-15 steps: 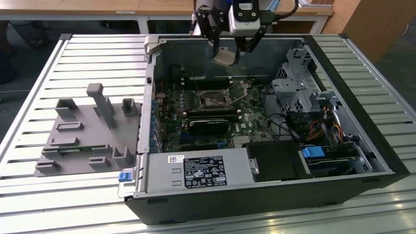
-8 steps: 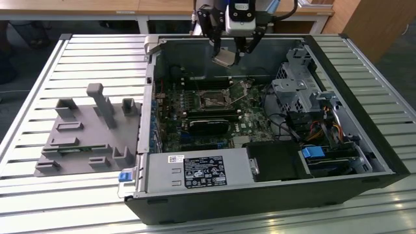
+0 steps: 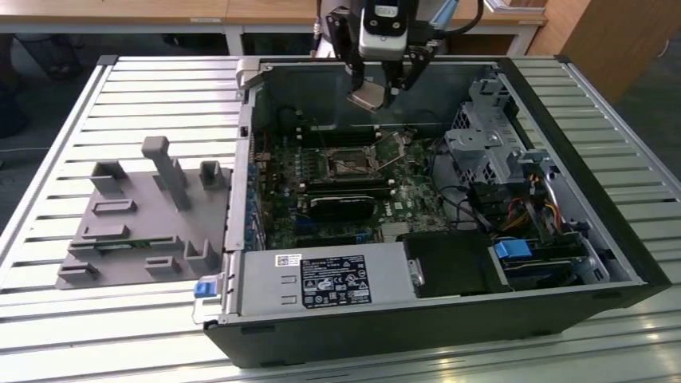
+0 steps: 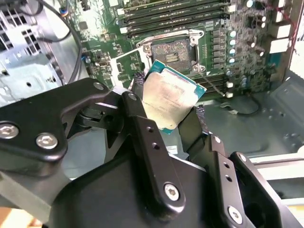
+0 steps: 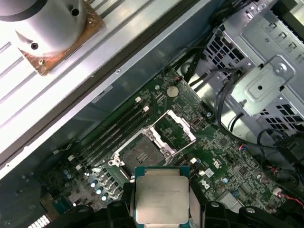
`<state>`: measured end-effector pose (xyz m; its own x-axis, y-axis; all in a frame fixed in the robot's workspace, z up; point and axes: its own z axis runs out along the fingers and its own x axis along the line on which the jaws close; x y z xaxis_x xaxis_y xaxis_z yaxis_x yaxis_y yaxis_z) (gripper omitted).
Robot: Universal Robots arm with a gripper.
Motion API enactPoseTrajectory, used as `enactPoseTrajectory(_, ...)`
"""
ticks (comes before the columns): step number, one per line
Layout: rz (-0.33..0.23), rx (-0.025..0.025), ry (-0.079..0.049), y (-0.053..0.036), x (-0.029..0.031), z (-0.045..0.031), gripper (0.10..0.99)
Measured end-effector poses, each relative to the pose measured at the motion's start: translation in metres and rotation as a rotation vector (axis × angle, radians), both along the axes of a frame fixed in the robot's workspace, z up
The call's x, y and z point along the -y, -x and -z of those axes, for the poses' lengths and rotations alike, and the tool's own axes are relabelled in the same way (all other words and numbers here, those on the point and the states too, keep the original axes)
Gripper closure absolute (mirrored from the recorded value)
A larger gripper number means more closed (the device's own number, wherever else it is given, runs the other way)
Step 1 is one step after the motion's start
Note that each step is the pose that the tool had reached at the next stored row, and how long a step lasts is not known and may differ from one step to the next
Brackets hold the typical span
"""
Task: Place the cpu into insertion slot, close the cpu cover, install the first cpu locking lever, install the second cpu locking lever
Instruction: 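Place the cpu into insertion slot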
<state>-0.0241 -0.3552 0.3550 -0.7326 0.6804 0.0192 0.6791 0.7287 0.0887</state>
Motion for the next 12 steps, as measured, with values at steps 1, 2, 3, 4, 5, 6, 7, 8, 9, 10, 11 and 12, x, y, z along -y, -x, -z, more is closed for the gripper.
enactPoseTrajectory(1,0.017,0.0000,0.000,0.0000,0.0000,0.0001,0.545)
enactPoseTrajectory(2,0.035,0.0000,0.000,0.0000,0.0000,0.0003,0.545)
enactPoseTrajectory(3,0.052,0.0000,0.000,0.0000,0.0000,0.0004,0.545)
enactPoseTrajectory(4,0.068,0.0000,0.000,0.0000,0.0000,0.0005,0.545)
enactPoseTrajectory(5,0.085,0.0000,0.000,0.0000,0.0000,0.0006,0.545)
enactPoseTrajectory(6,0.102,0.0000,0.000,0.0000,0.0000,0.0008,0.545)
enactPoseTrajectory(7,0.119,-0.0001,0.000,0.0000,0.0000,0.0009,0.545)
enactPoseTrajectory(8,0.136,0.0000,0.000,0.0000,0.0000,0.0011,0.545)
enactPoseTrajectory(9,0.153,0.0000,0.000,0.0000,0.0000,0.0012,0.545)
enactPoseTrajectory(10,0.169,0.0000,0.000,0.0000,0.0000,0.0014,0.545)
enactPoseTrajectory(11,0.186,0.0000,0.000,0.0000,0.0000,0.0015,0.545)
enactPoseTrajectory(12,0.202,0.0000,0.000,0.0000,-0.0001,0.0017,0.545)
